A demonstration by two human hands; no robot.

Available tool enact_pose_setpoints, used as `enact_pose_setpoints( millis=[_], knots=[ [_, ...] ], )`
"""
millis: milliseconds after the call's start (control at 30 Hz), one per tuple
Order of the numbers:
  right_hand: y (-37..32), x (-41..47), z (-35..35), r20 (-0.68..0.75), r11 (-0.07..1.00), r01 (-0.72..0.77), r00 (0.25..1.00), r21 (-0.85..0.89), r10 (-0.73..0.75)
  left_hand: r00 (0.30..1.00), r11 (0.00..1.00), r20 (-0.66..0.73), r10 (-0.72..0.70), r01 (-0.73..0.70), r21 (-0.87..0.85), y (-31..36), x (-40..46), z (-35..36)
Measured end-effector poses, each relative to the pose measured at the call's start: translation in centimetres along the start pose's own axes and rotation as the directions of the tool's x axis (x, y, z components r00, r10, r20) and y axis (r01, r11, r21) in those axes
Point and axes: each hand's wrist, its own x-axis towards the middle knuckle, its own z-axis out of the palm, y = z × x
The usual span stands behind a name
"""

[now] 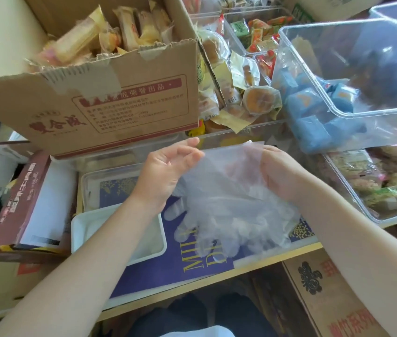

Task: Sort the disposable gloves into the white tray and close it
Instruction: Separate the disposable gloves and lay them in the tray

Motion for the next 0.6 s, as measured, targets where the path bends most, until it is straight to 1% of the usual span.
enact_pose_setpoints(
  millis=[67, 133, 200, 300, 367, 433, 533, 567, 600],
  knots=[
    [0.4, -0.2, 0.8, -0.114, 0.997, -0.055, 0.992, 0.057, 0.061, 0.999, 1.0, 0.045, 0.015, -0.016, 0.017, -0.3, -0.7, -0.4],
    [0.9, -0.6, 1.2, -0.174, 0.988, -0.088, 0.979, 0.128, 0.11, 0.996, 0.998, 0.082, 0.034, -0.038, 0.05, -0.7, -1.3, -0.8],
    [1.0, -1.2, 1.5, -0.177, 0.984, -0.094, 0.977, 0.151, 0.12, 0.995, 0.996, 0.084, 0.048, -0.054, 0.067, -1.0, -1.7, -0.8],
    [1.3, -1.8, 2.1, -0.134, 0.992, -0.056, 0.988, 0.114, 0.072, 0.994, 0.992, 0.081, 0.072, -0.08, 0.098, -1.1, -2.0, -0.8],
    [1.2, -2.5, 2.6, -0.085, 0.996, -0.024, 0.996, 0.08, 0.031, 0.994, 0.982, 0.036, 0.103, -0.108, 0.155, -1.2, -1.8, -0.8],
    [1.1, -2.9, 2.9, -0.058, 0.995, -0.019, 0.998, 0.101, 0.025, 0.99, 0.976, -0.059, 0.126, -0.113, 0.188, -1.3, -1.5, -0.9],
    [1.3, -3.3, 3.0, -0.013, 0.992, -0.028, 0.999, 0.122, 0.03, 0.974, 0.973, -0.194, 0.119, -0.075, 0.22, -1.3, -1.3, -1.0],
    [1.3, -3.4, 3.1, 0.014, 0.993, -0.036, 0.999, 0.112, 0.035, 0.969, 0.974, -0.221, 0.113, -0.064, 0.218, -1.4, -1.2, -1.1],
    [1.2, -3.5, 3.2, 0.053, 0.997, -0.026, 0.998, 0.067, 0.022, 0.965, 0.975, -0.242, 0.105, -0.052, 0.217, -1.5, -1.2, -1.1]
  ],
)
